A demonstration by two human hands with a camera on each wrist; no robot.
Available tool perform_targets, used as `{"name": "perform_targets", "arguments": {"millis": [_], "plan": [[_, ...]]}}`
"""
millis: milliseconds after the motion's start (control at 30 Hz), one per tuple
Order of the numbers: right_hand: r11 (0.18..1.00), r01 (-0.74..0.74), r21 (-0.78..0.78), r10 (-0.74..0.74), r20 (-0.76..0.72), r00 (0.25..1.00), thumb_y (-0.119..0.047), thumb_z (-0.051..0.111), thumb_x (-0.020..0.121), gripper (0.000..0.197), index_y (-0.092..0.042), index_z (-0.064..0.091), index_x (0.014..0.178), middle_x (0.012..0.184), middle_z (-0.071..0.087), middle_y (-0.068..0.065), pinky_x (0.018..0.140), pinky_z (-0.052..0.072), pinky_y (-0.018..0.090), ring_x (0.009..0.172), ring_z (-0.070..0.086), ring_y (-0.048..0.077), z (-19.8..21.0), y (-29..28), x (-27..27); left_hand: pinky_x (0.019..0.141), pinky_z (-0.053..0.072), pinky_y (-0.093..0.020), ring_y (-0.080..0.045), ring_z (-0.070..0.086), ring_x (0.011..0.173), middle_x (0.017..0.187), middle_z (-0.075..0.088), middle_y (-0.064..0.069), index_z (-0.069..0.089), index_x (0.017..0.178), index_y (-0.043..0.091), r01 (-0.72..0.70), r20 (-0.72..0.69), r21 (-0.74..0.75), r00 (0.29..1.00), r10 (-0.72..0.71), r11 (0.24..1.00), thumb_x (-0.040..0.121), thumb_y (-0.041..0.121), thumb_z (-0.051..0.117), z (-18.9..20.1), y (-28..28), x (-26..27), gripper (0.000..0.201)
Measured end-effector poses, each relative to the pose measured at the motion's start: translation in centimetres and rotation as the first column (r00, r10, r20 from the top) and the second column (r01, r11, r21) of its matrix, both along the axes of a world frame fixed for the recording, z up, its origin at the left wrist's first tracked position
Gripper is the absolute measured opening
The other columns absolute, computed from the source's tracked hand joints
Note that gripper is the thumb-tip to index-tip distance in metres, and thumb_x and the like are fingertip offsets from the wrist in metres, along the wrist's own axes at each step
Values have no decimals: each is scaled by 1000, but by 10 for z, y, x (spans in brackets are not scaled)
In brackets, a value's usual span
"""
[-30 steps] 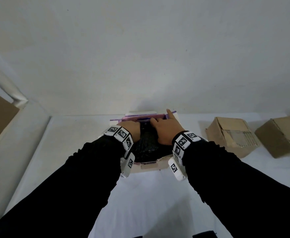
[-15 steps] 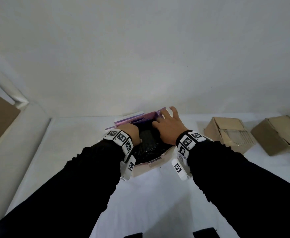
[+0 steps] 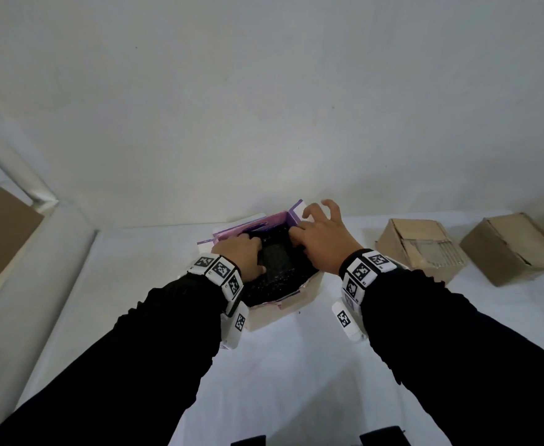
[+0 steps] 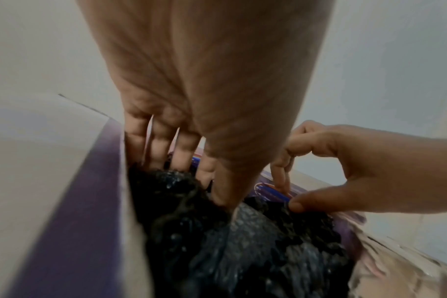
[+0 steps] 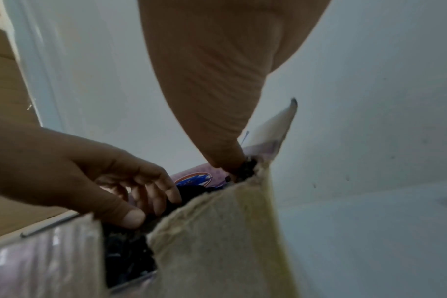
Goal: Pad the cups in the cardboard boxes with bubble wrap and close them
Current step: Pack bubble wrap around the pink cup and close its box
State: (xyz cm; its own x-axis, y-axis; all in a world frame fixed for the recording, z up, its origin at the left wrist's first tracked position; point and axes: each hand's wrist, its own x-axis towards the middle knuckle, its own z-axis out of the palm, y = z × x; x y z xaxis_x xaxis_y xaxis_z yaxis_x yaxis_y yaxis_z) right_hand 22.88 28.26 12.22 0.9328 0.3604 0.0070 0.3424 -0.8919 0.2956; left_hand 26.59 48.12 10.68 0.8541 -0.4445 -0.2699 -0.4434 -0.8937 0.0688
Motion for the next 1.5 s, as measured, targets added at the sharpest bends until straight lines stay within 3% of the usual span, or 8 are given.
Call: {"name": "perform_targets", "arguments": {"millis": [300, 400, 533, 867, 1067, 1233, 1400, 1500], "plan": [[1000, 16, 24, -13, -97, 995, -31, 33, 97, 29, -19, 59, 104, 109, 66, 5, 106, 9, 53, 132, 33, 30, -19, 2, -35, 95, 35, -36, -24, 59, 104, 106, 67, -5, 52, 119, 20, 41, 2, 99, 999, -41, 994, 88, 72, 27, -5, 6, -48, 66], [973, -117, 198, 96, 115, 989, -47, 35, 94, 35, -21, 57, 88, 89, 60, -3, 91, 28, 43, 97, 52, 24, -24, -1, -49, 95, 37, -37, -25, 52, 109, 113, 58, -4, 51, 122, 21, 128, 109, 69, 985, -135, 989, 84, 72, 41, -4, 13, -57, 65], [953, -135, 270, 160, -72, 985, -76, 42, 80, 53, -26, 52, 96, 89, 54, -9, 86, 34, 37, 86, 51, 17, -35, -9, -66, 76, 46, -35, -19, 53, 89, 98, 51, 6, 53, 104, 26, 341, 177, -256, 936, -303, 905, 82, 56, 60, -10, 20, -80, 38], [982, -37, 183, 61, -128, 990, -11, 51, 87, 27, -30, 56, 105, 100, 62, -8, 88, 25, 38, 97, 51, 19, -32, 9, -77, 75, 31, -28, -25, 57, 87, 96, 64, -2, 49, 120, 18, 207, 238, 109, 944, -227, 972, 83, 1, 46, -24, 18, -110, 41], [963, -111, 244, 171, -240, 955, 1, 51, 76, 37, -19, 50, 107, 91, 62, 0, 93, 34, 35, 85, 57, 23, -30, 24, -84, 111, 25, -40, -22, 62, 71, 74, 63, 5, 51, 112, 17, 212, 321, 108, 917, -236, 971, 79, 4, 43, -32, 20, -116, 36], [960, 102, 260, 44, -502, 864, -5, 47, 83, 34, -17, 50, 114, 97, 62, 8, 67, 40, 33, 82, 55, 25, -14, 27, -82, 111, 32, -43, -22, 62, 66, 73, 63, 2, 57, 98, 14, 237, 342, 37, 910, -235, 971, 80, 10, 44, -42, 23, -114, 22], [887, 212, 410, 104, -625, 773, -7, 44, 86, 42, -20, 63, 121, 121, 63, 0, 89, 49, 25, 108, 58, 18, 26, 21, -53, 87, 41, -40, -26, 58, 78, 77, 62, -2, 63, 75, 16, 183, 469, -72, 874, -129, 980, 92, 38, 30, -32, 29, -100, 43], [898, 191, 397, 83, -578, 812, -5, 40, 89, 44, -19, 60, 125, 128, 58, 1, 83, 44, 15, 111, 54, 19, 36, 29, -28, 97, 35, -42, -25, 55, 98, 97, 63, -2, 67, 82, 17, 90, 498, -52, 865, -52, 995, 86, 45, 35, -26, 37, -97, 42]]}}
